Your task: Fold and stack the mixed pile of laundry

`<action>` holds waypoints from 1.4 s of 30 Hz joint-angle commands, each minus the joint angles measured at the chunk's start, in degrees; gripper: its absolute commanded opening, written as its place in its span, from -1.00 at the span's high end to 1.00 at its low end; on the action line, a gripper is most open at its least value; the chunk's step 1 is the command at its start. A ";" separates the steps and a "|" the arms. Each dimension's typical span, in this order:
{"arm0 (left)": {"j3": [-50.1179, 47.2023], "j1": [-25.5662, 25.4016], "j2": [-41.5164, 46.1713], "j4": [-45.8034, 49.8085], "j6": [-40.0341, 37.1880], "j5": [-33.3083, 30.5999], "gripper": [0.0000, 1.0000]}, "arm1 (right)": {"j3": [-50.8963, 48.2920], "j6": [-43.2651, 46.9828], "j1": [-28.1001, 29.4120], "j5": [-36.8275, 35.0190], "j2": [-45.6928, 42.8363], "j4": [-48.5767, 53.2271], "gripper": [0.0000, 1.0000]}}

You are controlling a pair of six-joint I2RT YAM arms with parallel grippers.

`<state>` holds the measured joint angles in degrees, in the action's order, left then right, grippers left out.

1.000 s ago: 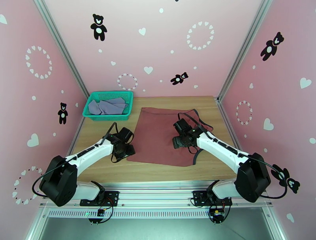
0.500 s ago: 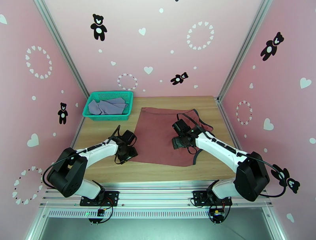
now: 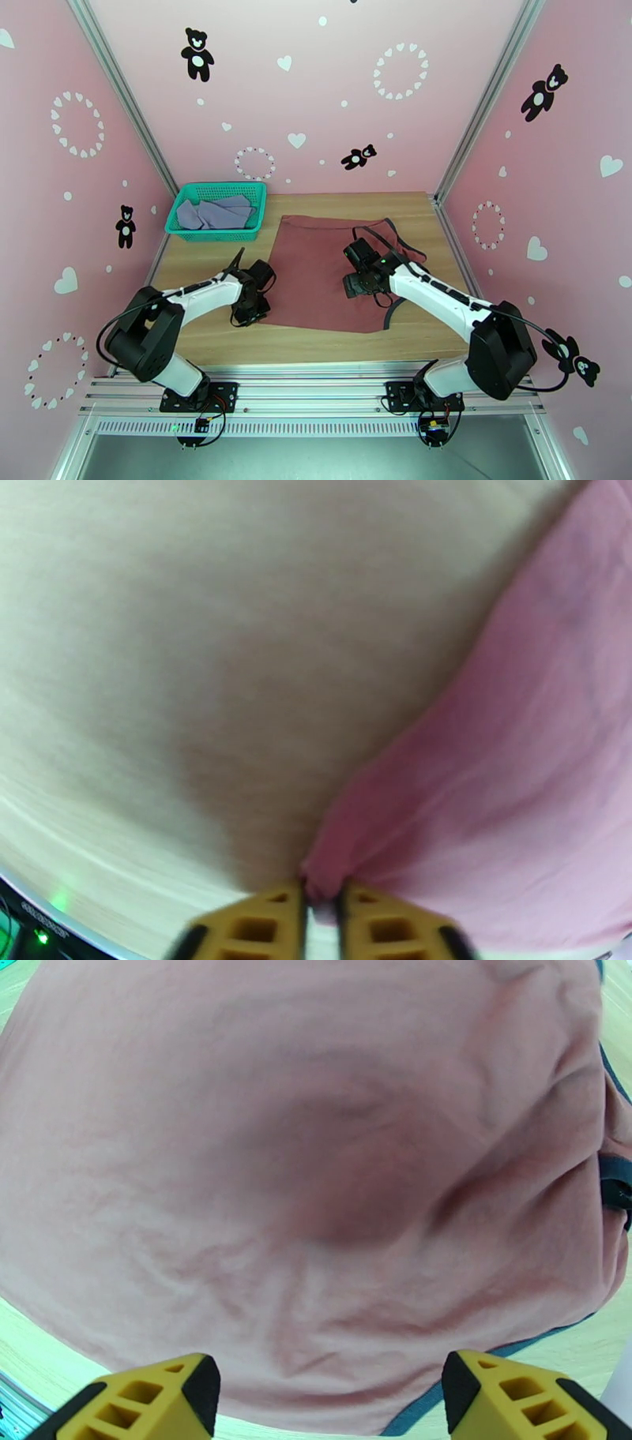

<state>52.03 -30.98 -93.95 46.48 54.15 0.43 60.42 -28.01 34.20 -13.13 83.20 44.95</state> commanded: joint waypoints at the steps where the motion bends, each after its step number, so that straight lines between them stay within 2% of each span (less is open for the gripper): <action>1: 1.88 0.20 -6.49 -8.20 -2.75 -4.68 1.00 | 0.42 -0.09 -3.84 -0.87 -2.81 2.78 -0.59; 5: 2.36 1.54 -4.65 -6.39 -3.61 -7.76 1.00 | -2.60 0.17 -14.24 4.23 -6.21 1.98 -0.59; 8: -0.31 4.46 -0.63 -5.38 -4.30 -9.17 1.00 | -3.90 0.74 -23.64 8.71 -6.89 0.28 -0.59; 10: -2.65 6.30 2.31 -5.24 -4.75 -9.54 1.00 | -3.19 1.52 -28.88 10.39 -5.24 -1.22 -0.59; 13: -4.83 7.85 4.40 -5.26 -5.55 -9.75 1.00 | 0.43 3.27 -33.50 9.22 0.69 -1.87 -0.56; 19: -6.90 9.14 3.59 -6.92 -6.41 -8.53 1.00 | 6.64 5.01 -36.35 3.56 12.60 -2.22 -0.30; 24: -6.26 9.43 3.04 -6.74 -6.78 -8.53 1.00 | 8.13 4.78 -36.98 0.78 16.87 -3.63 -0.15; 29: -5.72 9.62 3.50 -5.18 -7.24 -9.50 1.00 | 13.65 5.65 -37.52 -3.65 22.89 -2.67 0.26; 35: -6.72 10.30 4.91 -3.59 -7.16 -11.08 1.00 | 20.71 7.96 -38.57 -8.37 28.91 -1.90 1.00; 42: -8.89 11.12 5.27 -2.47 -7.05 -12.79 1.00 | 30.73 11.84 -41.38 -11.09 34.71 -1.35 1.00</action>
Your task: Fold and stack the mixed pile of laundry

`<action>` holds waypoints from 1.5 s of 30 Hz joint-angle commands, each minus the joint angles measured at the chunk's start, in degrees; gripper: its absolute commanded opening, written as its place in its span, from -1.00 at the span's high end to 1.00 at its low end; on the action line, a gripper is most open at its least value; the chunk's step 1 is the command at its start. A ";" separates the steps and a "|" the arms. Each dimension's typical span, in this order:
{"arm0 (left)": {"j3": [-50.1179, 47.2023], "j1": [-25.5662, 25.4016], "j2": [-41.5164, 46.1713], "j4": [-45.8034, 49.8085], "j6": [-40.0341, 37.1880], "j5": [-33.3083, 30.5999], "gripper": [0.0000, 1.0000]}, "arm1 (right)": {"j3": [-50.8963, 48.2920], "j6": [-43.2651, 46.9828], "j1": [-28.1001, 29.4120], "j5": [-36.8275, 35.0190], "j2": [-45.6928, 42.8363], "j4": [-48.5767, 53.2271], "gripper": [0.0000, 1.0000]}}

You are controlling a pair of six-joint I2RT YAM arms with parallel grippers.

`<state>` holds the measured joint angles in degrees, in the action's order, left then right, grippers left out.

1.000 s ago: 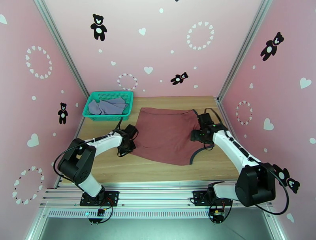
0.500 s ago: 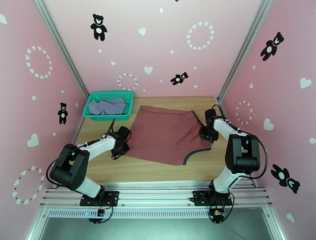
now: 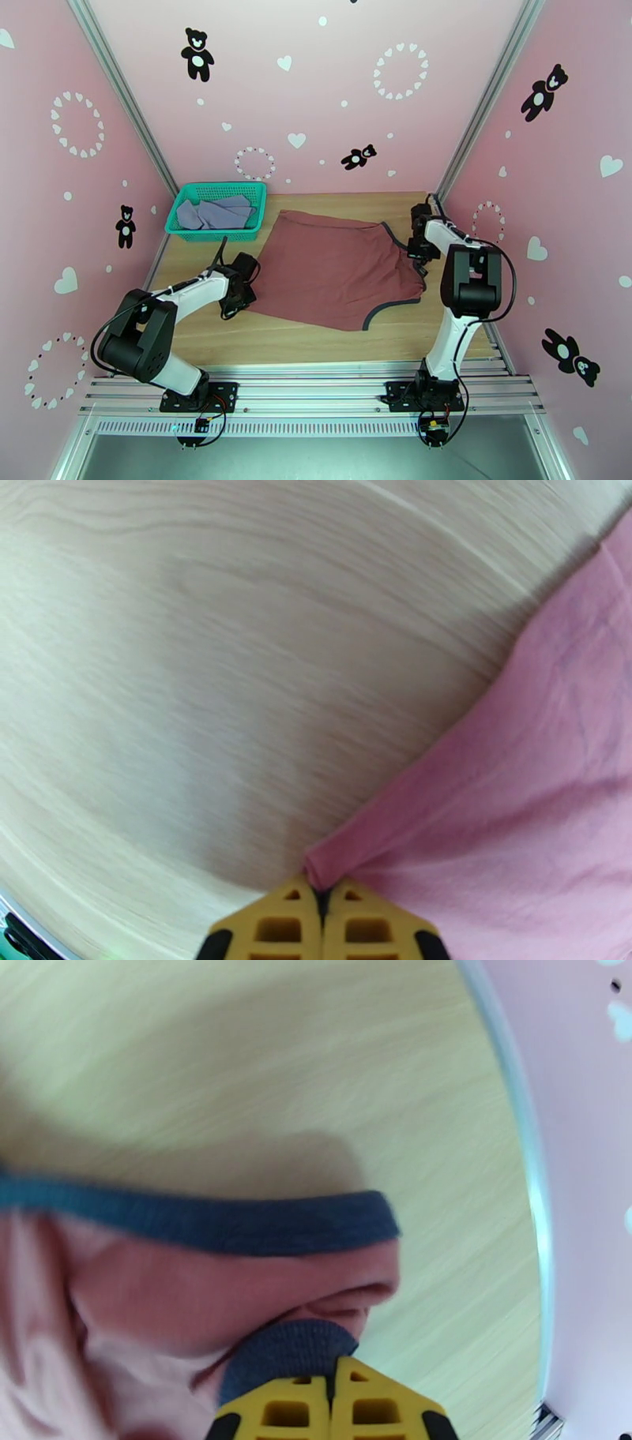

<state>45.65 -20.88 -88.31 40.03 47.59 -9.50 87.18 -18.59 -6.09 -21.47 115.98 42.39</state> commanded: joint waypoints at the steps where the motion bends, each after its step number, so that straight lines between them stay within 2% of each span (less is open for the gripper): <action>1: -2.65 1.04 -0.22 4.30 -0.42 -3.24 1.00 | 5.66 2.95 -1.28 -3.37 2.64 1.48 1.00; 5: -2.85 1.03 -0.10 5.33 -0.46 -4.38 1.00 | 12.35 5.41 -1.38 -7.05 5.53 2.39 1.00; 10: -2.58 1.07 -0.46 5.35 -0.36 -3.28 1.00 | 20.35 3.99 -1.39 -14.05 10.81 10.85 1.00; 11: -2.58 1.06 -0.43 5.19 -0.35 -3.00 1.00 | 19.47 3.18 -1.38 -14.18 10.63 11.44 0.75; 12: -2.58 1.08 -0.38 5.02 -0.30 -2.73 1.00 | 17.76 2.34 -1.38 -13.75 10.04 11.36 0.34; 14: -2.42 1.10 -0.56 4.39 -0.33 -1.84 1.00 | 13.27 1.67 -1.38 -10.05 7.63 9.72 -0.09; 15: -2.18 1.09 -0.77 4.12 -0.54 -1.28 1.00 | 10.40 1.30 -1.43 -7.41 5.84 8.66 -0.22; 17: -1.67 1.02 -1.40 3.70 -0.79 -0.46 1.00 | 5.25 1.02 -1.10 -2.76 2.00 6.94 -0.29; 20: -0.92 1.02 -2.20 3.43 -1.27 0.01 1.00 | -3.13 1.15 0.88 2.30 -6.31 5.39 -0.31; 24: -0.39 1.02 -2.14 3.05 -1.46 0.58 1.00 | -14.74 -0.22 5.77 7.03 -19.37 4.75 -0.43; 28: 0.27 1.06 -2.00 2.95 -1.92 0.91 1.00 | -24.59 -3.99 9.96 9.39 -26.80 4.60 -0.43; 31: 0.66 1.03 -1.81 3.17 -2.50 1.14 1.00 | -31.80 -6.89 10.45 9.81 -30.93 2.50 -0.39; 34: 0.63 1.02 -1.24 3.73 -2.93 0.94 1.00 | -35.40 -8.51 10.29 9.78 -32.05 2.31 -0.23; 37: 0.65 1.03 -0.50 4.10 -3.20 0.89 1.00 | -37.07 -8.83 9.65 9.81 -30.77 0.78 -0.17; 40: 2.52 1.02 -0.08 4.42 -3.41 0.97 1.00 | -36.12 -8.44 7.99 9.31 -28.55 -0.60 -0.04; 45: 2.34 1.02 0.34 4.45 -3.42 0.91 1.00 | -32.84 -7.37 4.34 8.40 -25.49 -3.22 0.02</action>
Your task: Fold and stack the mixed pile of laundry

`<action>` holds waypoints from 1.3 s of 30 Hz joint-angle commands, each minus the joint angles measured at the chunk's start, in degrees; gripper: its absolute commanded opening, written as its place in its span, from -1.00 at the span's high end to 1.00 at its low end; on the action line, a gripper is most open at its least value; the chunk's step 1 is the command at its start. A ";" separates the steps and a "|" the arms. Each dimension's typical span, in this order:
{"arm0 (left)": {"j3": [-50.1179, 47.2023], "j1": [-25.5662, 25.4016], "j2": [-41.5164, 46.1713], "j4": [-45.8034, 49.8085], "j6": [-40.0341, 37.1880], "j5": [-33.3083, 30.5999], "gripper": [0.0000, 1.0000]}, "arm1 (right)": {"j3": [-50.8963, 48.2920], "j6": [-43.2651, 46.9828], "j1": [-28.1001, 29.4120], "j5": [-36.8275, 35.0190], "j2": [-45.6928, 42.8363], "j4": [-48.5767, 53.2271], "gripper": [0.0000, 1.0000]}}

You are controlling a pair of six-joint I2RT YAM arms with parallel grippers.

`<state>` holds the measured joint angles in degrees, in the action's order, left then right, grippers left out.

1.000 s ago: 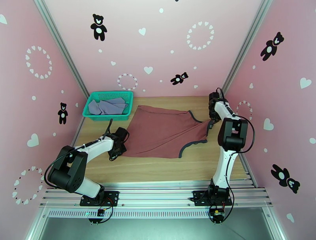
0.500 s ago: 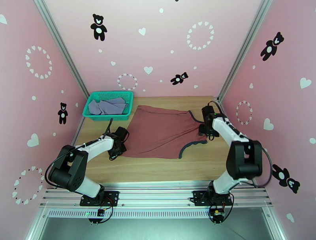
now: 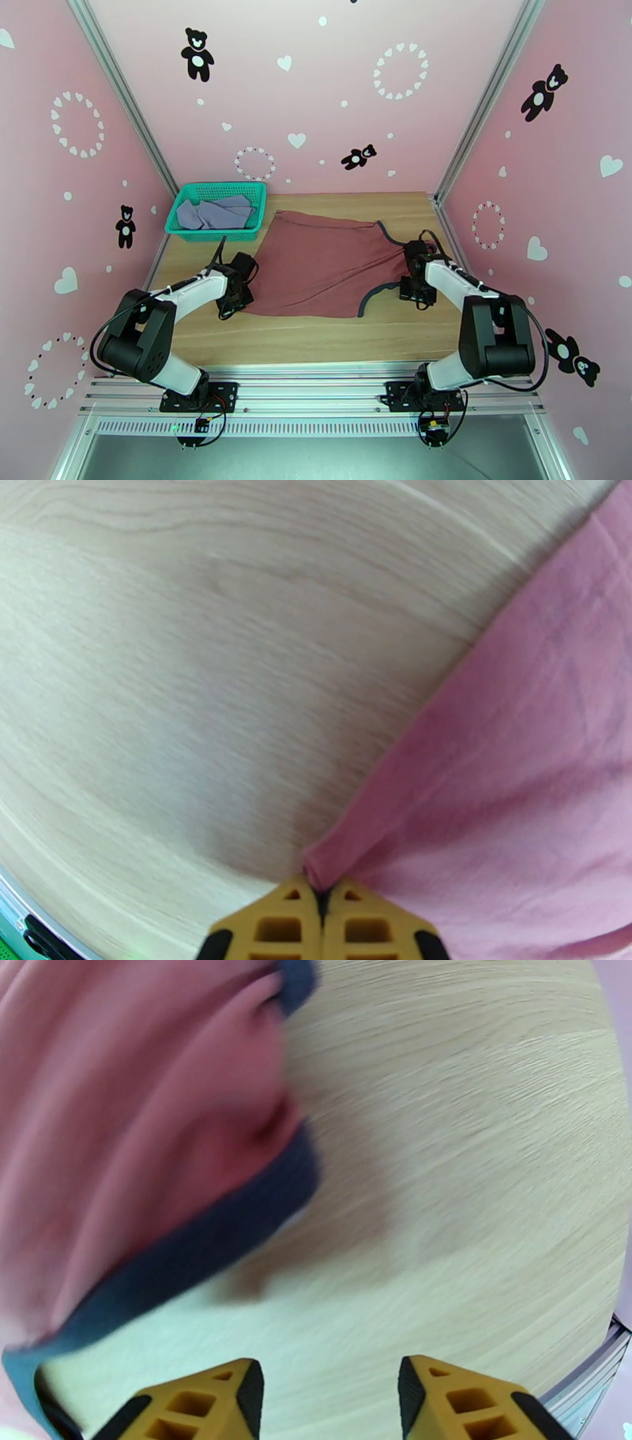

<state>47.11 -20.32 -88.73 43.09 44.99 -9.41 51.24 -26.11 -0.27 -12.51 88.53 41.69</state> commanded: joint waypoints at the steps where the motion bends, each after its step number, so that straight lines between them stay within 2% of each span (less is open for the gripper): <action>1: 0.88 0.45 0.76 1.38 -0.74 0.88 1.00 | 3.87 0.47 -1.88 -0.11 2.77 -2.90 0.03; 9: 0.70 0.46 1.05 1.65 -0.52 0.86 1.00 | 10.39 1.02 -3.23 2.87 8.80 -5.11 0.09; 17: 0.08 0.45 1.25 1.70 -0.26 0.73 1.00 | 11.60 -0.29 -3.24 6.12 11.29 -6.20 0.12; 27: 0.00 0.45 1.56 1.26 -0.35 0.83 1.00 | 6.88 -2.41 -3.33 6.39 7.51 -6.88 0.17; 35: 0.00 0.45 0.72 0.11 -0.48 1.53 1.00 | 4.80 -5.54 -4.29 11.41 10.64 -12.31 0.18; 39: 0.00 0.45 0.90 -0.02 -0.43 1.61 1.00 | 3.45 -7.71 -4.75 13.50 11.91 -14.91 0.37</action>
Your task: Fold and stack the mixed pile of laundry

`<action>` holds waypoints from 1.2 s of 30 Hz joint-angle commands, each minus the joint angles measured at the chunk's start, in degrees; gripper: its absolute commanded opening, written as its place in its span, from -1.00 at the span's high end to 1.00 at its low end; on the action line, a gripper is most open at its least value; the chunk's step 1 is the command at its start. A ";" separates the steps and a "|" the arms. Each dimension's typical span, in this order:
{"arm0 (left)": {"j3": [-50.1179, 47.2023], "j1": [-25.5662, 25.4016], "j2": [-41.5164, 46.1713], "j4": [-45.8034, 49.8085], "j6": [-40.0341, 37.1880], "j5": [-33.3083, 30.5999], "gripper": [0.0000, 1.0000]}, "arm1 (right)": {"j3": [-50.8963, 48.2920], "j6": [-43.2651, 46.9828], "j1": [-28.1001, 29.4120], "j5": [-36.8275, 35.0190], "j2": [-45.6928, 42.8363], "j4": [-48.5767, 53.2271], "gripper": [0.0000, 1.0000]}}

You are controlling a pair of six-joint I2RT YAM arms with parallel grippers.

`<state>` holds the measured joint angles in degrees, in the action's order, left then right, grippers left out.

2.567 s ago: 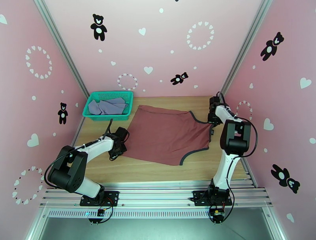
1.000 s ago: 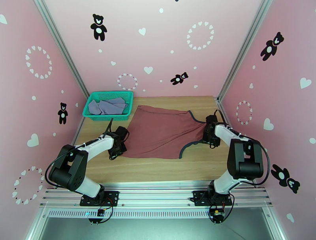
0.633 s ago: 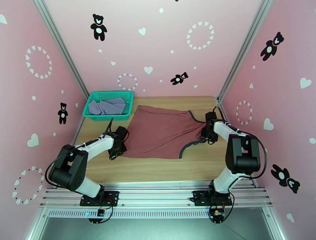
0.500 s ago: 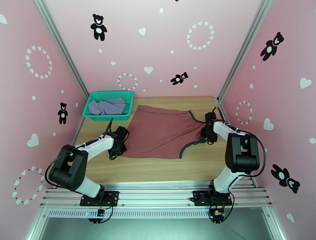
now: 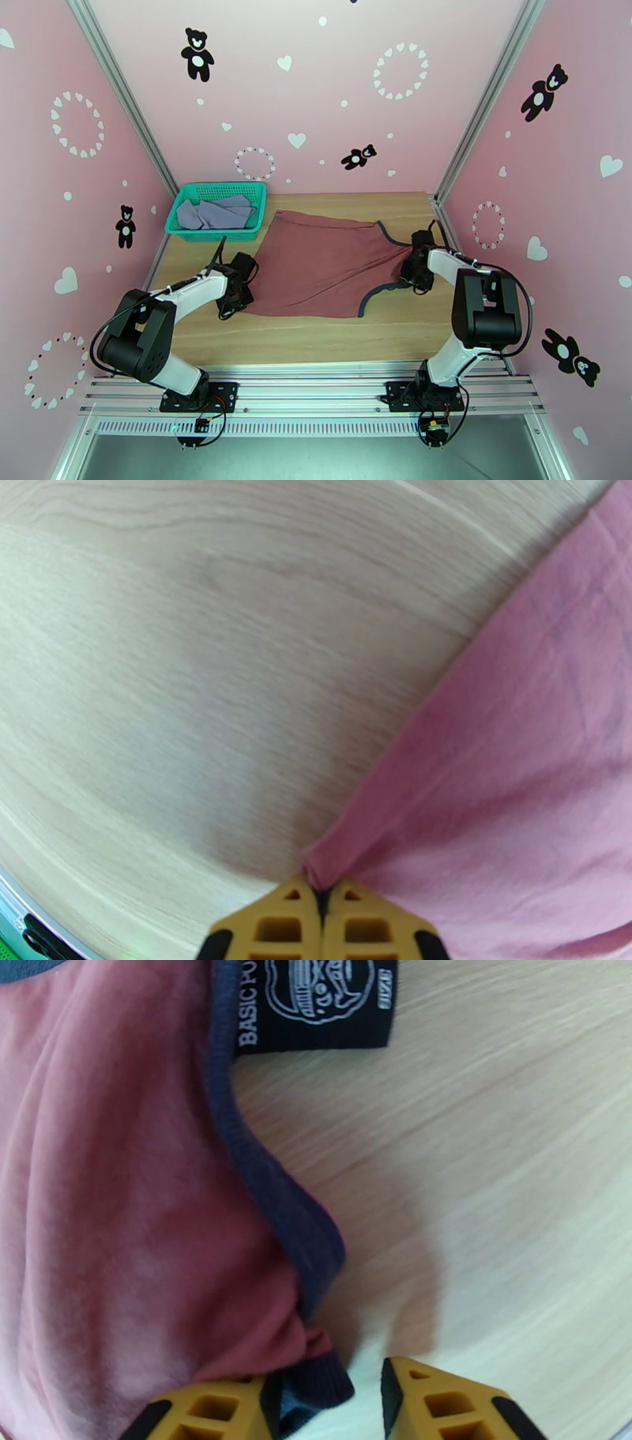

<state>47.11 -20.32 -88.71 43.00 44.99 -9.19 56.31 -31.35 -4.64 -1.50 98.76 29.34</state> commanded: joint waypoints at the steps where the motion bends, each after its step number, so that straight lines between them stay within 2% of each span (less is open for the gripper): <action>1: 0.00 0.45 0.89 0.07 -0.40 1.44 1.00 | -2.03 -2.85 -0.41 2.71 1.62 -3.06 0.46; 5: 0.00 0.45 1.25 0.15 -0.51 1.48 1.00 | -2.70 -3.17 -1.05 2.32 0.71 -2.92 1.00; 9: 0.64 0.47 2.25 0.63 -0.58 0.92 1.00 | -2.29 -1.08 -1.59 -2.46 -3.83 1.06 1.00; 16: 3.09 0.45 3.49 2.39 -1.31 0.22 1.00 | 2.73 6.76 -1.60 -16.72 -12.53 13.83 1.00; 22: 3.17 0.45 4.10 2.79 -1.53 0.23 1.00 | 3.63 8.86 -1.30 -26.11 -15.40 20.94 1.00; 26: 2.82 0.45 4.20 2.99 -1.70 0.23 1.00 | 5.86 8.07 1.69 -32.92 -14.73 24.26 1.00; 30: 2.45 0.45 4.56 2.88 -1.82 0.23 1.00 | 7.96 7.39 3.66 -36.76 -15.63 26.88 1.00; 36: 2.48 0.46 4.56 2.66 -2.09 0.78 1.00 | 7.80 7.58 4.34 -36.89 -17.81 30.24 1.00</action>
<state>49.41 -20.34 -85.38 44.38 43.88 -7.90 63.11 -23.62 -0.23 -34.09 82.67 55.00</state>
